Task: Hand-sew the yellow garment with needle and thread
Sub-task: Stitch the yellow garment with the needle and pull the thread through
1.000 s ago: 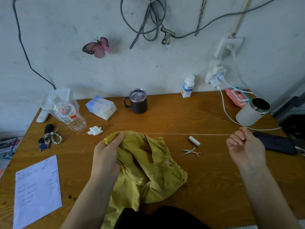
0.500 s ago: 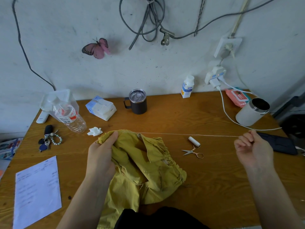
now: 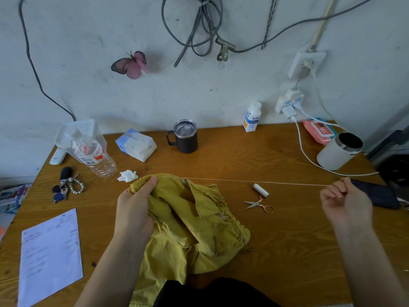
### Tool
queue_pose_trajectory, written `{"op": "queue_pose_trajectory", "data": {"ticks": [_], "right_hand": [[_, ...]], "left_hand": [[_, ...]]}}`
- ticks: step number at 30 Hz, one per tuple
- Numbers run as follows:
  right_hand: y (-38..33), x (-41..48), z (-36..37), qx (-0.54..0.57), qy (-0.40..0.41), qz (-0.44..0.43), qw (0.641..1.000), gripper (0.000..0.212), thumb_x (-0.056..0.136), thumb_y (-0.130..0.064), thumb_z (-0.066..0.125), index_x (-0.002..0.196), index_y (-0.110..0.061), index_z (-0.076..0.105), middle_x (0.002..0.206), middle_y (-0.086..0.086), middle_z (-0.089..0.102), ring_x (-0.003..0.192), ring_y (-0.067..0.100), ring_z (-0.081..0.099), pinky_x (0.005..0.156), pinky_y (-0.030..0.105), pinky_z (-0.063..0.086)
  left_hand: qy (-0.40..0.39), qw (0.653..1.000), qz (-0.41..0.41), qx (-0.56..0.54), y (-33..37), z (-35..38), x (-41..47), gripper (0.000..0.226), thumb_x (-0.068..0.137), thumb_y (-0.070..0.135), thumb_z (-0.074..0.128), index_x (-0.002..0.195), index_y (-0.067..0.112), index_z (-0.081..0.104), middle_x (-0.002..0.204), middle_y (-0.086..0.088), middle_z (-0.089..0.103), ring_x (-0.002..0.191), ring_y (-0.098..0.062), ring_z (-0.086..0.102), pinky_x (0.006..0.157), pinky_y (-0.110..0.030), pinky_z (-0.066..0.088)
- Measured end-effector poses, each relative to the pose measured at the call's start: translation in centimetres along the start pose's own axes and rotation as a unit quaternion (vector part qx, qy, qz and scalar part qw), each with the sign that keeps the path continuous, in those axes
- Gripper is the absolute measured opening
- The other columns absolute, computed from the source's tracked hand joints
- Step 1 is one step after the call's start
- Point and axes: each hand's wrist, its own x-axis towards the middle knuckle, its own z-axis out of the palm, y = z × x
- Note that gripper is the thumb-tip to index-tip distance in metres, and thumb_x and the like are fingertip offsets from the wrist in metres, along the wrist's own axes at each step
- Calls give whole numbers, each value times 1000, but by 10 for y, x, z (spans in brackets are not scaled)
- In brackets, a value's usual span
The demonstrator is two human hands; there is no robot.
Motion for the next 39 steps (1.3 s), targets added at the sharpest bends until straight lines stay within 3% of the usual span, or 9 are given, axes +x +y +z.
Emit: {"op": "queue_pose_trajectory", "data": {"ticks": [6, 8, 11, 13, 18, 22, 26, 33, 39], "right_hand": [[21, -21, 12, -95, -75, 0, 993, 12, 95, -19, 48, 89, -17, 57, 54, -10, 43, 44, 2, 36, 42, 14, 32], [32, -34, 21, -151, -126, -1, 980, 13, 95, -20, 47, 91, -16, 58, 54, -9, 44, 44, 2, 37, 42, 14, 33], [50, -58, 35, -233, -228, -21, 945, 14, 95, -19, 46, 87, -13, 57, 55, -7, 44, 45, 4, 38, 42, 15, 36], [61, -78, 44, -309, -315, -55, 896, 13, 90, -21, 48, 86, -12, 56, 53, -7, 45, 46, 5, 39, 44, 17, 37], [83, -119, 59, -475, -482, -203, 708, 14, 92, -14, 50, 82, -14, 59, 56, -4, 52, 49, 5, 47, 50, 18, 42], [92, -133, 66, -496, -514, -297, 633, 10, 91, -11, 57, 86, -15, 65, 59, -15, 53, 53, 8, 52, 51, 21, 43], [94, -133, 68, -510, -509, -320, 615, 9, 90, -12, 59, 88, -16, 67, 66, -12, 60, 59, 10, 57, 52, 23, 46], [93, -131, 67, -514, -500, -319, 620, 9, 90, -13, 58, 91, -16, 67, 70, -7, 65, 63, 9, 60, 56, 28, 49], [92, -129, 69, -528, -505, -309, 609, 9, 90, -15, 59, 90, -17, 67, 69, -1, 67, 63, 15, 62, 58, 39, 49]], "left_hand": [[-28, 999, 12, 28, -3, 4, -8, 22, 89, 11, 63, 72, 2, 73, 73, -14, 76, 67, -25, 74, 50, -28, 56], [-49, 998, 20, 39, -4, 6, -12, 31, 90, 11, 61, 63, 6, 75, 75, -15, 75, 70, -26, 74, 52, -29, 57], [-82, 994, 41, 61, -5, 10, -19, 30, 90, 11, 60, 66, 8, 77, 79, -17, 75, 73, -28, 74, 55, -29, 57], [-102, 990, 55, 77, -7, 12, -22, 25, 90, 11, 60, 71, 7, 76, 82, -18, 75, 75, -30, 74, 58, -30, 58], [-146, 980, 83, 107, -10, 15, -32, 20, 90, 13, 61, 78, 9, 76, 84, -18, 75, 79, -33, 73, 65, -34, 59], [-158, 975, 105, 113, -10, 16, -37, 17, 88, 12, 62, 79, 12, 77, 83, -15, 75, 78, -29, 73, 66, -33, 57], [-172, 973, 109, 111, -10, 17, -39, 18, 88, 11, 63, 79, 13, 78, 80, -14, 75, 75, -26, 73, 64, -31, 57], [-195, 970, 99, 101, -10, 19, -42, 20, 89, 10, 61, 78, 11, 78, 76, -12, 75, 71, -23, 72, 62, -28, 56], [-204, 969, 97, 100, -9, 20, -44, 23, 89, 9, 61, 74, 13, 77, 71, -10, 74, 67, -20, 71, 59, -26, 55]]}}
